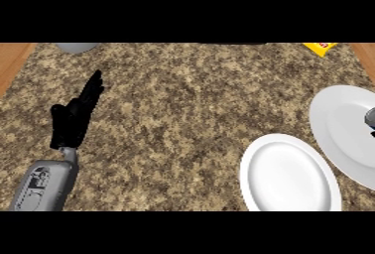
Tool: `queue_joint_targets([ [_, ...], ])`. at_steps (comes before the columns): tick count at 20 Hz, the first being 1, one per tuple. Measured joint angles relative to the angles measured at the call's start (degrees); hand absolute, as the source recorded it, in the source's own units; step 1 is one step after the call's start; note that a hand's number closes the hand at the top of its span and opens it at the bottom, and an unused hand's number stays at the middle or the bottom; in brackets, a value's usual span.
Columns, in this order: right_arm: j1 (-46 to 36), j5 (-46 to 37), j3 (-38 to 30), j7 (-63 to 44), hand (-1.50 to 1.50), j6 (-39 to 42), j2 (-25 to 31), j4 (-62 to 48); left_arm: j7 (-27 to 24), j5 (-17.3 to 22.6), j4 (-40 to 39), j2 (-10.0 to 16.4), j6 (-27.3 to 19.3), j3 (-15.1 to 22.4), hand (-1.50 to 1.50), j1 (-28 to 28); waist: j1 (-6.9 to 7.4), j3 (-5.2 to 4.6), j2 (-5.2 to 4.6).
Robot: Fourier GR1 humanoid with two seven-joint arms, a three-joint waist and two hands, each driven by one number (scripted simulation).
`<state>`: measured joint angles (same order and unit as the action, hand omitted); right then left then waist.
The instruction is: Pick the can from the plate and place it in the plate
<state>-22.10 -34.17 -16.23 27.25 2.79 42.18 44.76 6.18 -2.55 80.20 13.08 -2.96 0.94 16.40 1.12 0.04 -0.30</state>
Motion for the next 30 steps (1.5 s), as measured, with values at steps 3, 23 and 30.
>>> queue_joint_targets([
  [3,-2.5,-0.9,1.2,-2.5,-1.50,0.2,-3.1,-4.0,0.2,-0.6,1.0,-0.6,-0.3,0.5,0.00,-0.7,-0.01,0.00,0.05],
  [23,-10.4,17.8,-17.0,4.6,-1.50,9.0,0.2,-22.4,0.5,-1.0,2.1,-1.0,0.4,-1.0,0.00,-1.8,-1.00,0.04,0.15],
  [30,-5.5,23.6,-24.2,7.8,-1.50,16.2,10.8,-29.4,-0.6,-1.3,1.8,-1.1,0.8,-1.1,0.00,-2.0,-0.53,0.19,-0.19],
])
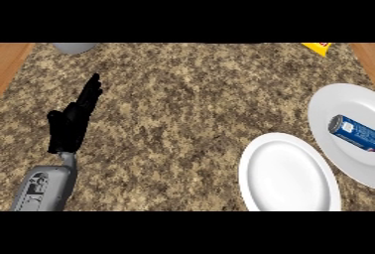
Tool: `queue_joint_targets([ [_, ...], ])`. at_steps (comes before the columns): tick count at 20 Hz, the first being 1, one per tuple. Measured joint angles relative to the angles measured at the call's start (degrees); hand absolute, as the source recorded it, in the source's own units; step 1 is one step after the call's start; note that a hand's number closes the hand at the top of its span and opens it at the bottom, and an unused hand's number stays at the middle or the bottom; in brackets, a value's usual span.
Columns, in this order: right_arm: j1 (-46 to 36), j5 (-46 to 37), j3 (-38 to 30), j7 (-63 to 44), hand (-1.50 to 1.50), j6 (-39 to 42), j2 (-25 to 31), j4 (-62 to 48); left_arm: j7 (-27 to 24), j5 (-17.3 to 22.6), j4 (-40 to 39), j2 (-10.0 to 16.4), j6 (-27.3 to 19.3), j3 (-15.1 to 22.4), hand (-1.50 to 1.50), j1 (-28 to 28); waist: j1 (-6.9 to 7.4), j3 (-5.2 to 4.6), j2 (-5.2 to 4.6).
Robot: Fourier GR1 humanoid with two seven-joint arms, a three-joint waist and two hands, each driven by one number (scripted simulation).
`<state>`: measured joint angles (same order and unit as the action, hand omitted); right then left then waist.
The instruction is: Pick the can from the plate and place it in the plate
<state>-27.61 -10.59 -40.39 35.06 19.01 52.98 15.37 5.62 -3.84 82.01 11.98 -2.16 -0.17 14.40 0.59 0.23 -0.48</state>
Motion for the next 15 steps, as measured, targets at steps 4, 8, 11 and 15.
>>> queue_joint_targets([
  [4,3.3,1.0,-1.4,2.6,-1.50,4.7,4.3,-2.8,0.0,0.4,0.1,-0.3,0.3,-0.2,0.00,-0.2,0.25,0.08,-0.10],
  [8,6.0,0.9,-1.4,4.2,-1.50,5.6,5.9,-3.9,0.3,-0.1,-0.6,-0.5,0.1,-0.2,0.00,1.0,0.25,0.16,-0.18],
  [11,8.0,1.2,-1.9,5.0,-1.50,6.2,7.0,-4.5,-0.4,-0.1,-1.1,-0.6,0.0,-0.4,0.00,1.1,0.21,0.26,-0.24],
  [15,9.7,1.7,-2.3,5.1,-1.50,6.9,8.1,-5.0,-0.9,-0.1,-0.9,-0.7,0.3,-0.3,0.00,0.3,0.32,0.36,-0.23],
])
